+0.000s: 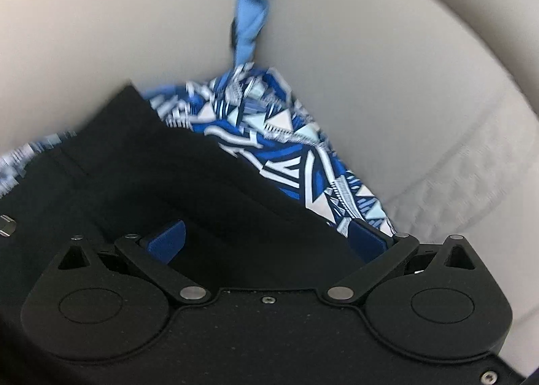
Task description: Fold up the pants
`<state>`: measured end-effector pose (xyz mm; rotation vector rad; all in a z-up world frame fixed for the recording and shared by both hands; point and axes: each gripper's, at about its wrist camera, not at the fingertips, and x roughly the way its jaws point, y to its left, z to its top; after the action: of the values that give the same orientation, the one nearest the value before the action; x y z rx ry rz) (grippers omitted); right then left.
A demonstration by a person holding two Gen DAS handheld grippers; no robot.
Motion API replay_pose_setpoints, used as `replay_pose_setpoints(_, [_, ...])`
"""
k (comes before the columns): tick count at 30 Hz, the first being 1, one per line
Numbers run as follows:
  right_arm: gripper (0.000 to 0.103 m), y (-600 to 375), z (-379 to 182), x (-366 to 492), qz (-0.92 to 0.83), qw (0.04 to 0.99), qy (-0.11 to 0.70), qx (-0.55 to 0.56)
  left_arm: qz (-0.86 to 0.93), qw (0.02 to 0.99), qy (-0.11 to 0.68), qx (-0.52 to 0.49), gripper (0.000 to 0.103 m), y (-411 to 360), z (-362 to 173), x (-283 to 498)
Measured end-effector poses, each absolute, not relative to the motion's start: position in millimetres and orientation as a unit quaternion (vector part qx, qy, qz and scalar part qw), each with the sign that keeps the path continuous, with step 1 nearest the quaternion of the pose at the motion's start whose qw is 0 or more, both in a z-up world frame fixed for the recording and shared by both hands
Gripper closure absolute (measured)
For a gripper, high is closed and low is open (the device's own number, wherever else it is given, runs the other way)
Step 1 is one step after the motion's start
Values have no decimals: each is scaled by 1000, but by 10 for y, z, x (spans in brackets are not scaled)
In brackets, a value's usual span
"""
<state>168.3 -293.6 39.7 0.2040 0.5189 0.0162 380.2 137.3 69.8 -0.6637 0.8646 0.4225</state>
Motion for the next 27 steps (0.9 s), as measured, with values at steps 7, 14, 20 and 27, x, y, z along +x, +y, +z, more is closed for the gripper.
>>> replay_pose_setpoints(7, [0, -2939, 368, 1739, 0, 961, 266, 80, 274, 817, 421, -284, 0, 1362, 468, 4181])
replay_pose_setpoints(14, [0, -2988, 336, 1796, -7, 956, 277, 95, 350, 785, 481, -175, 0, 1063, 339, 4547])
replay_pose_setpoints(20, [0, -3067, 363, 1820, -14, 955, 273, 114, 357, 799, 448, -183, 60, 1044, 457, 4380])
replay_pose_setpoints(27, [0, -3184, 381, 1779, -24, 952, 268, 144, 314, 812, 434, -232, 102, 1164, 618, 4151])
